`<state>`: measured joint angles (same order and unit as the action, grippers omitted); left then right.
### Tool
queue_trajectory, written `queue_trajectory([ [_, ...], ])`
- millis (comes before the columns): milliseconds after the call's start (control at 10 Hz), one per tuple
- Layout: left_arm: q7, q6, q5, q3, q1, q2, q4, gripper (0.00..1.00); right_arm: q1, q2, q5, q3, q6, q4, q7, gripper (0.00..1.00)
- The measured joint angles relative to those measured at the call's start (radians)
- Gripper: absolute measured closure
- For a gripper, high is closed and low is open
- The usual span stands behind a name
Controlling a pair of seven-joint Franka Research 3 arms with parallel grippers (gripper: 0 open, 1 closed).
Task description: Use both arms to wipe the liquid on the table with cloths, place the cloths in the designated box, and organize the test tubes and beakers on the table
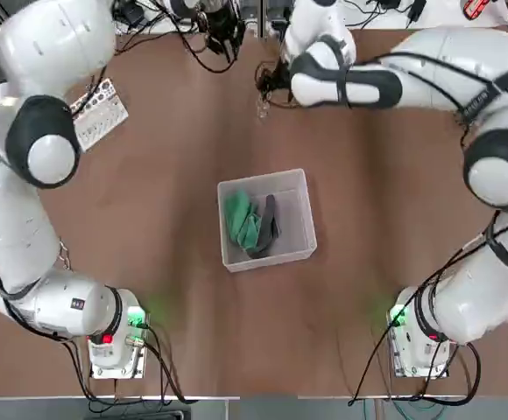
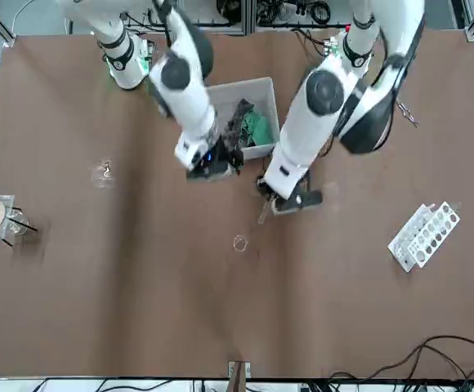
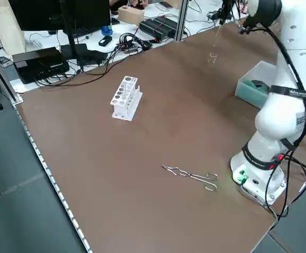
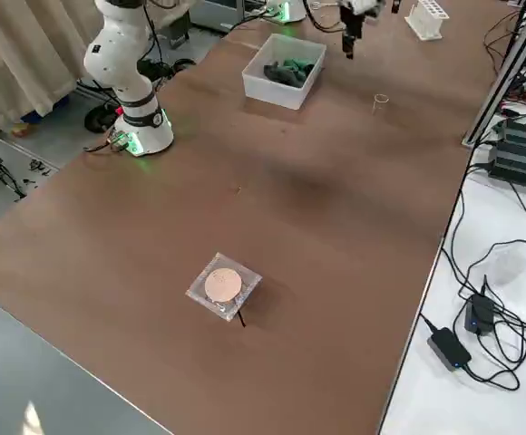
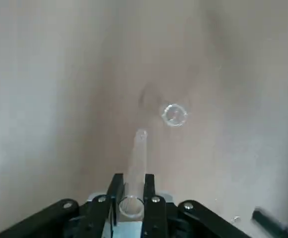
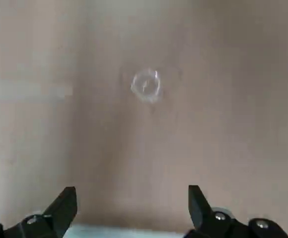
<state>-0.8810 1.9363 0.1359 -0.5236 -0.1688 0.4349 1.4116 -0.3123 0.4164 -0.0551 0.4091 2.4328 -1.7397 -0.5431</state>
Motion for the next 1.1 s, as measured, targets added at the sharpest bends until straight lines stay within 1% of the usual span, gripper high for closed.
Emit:
queue_trajectory([
  [100,0.004,-0.033,0.0,0.032,0.015,-0.025,0.001,0.79,0.037,0.038,-0.001,0.0,0.072,0.006,0.14,0.01],
  [200,0.01,-0.063,0.0,0.081,0.02,-0.044,0.001,0.79,0.064,0.07,0.0,-0.001,0.104,0.018,0.231,0.01],
  [300,0.01,-0.097,-0.02,0.144,0.023,-0.061,0.001,0.79,0.095,0.105,0.0,-0.001,0.095,0.054,0.293,0.01],
  [400,0.015,-0.127,-0.048,0.212,0.026,-0.075,0.002,0.79,0.129,0.138,0.001,-0.001,0.038,0.108,0.322,0.01],
  [500,0.029,-0.156,-0.061,0.283,0.029,-0.091,0.004,0.79,0.159,0.162,0.011,0.001,-0.05,0.171,0.336,0.01],
  [600,0.072,-0.177,-0.064,0.349,0.036,-0.106,0.005,0.79,0.176,0.175,0.03,0.003,-0.117,0.214,0.341,0.01],
  [800,0.203,-0.188,-0.07,0.493,0.046,-0.129,0.015,0.79,0.192,0.178,0.084,0.011,-0.192,0.238,0.352,0.01],
  [900,0.301,-0.189,-0.075,0.567,0.054,-0.134,0.024,0.79,0.208,0.181,0.139,0.024,-0.205,0.239,0.464,0.01],
  [1000,0.406,-0.189,-0.105,0.64,0.063,-0.136,0.035,0.79,0.228,0.187,0.217,0.042,-0.181,0.239,0.644,0.01],
  [1100,0.511,-0.189,-0.143,0.711,0.069,-0.137,0.042,0.79,0.243,0.2,0.292,0.048,-0.13,0.238,0.803,0.0],
])
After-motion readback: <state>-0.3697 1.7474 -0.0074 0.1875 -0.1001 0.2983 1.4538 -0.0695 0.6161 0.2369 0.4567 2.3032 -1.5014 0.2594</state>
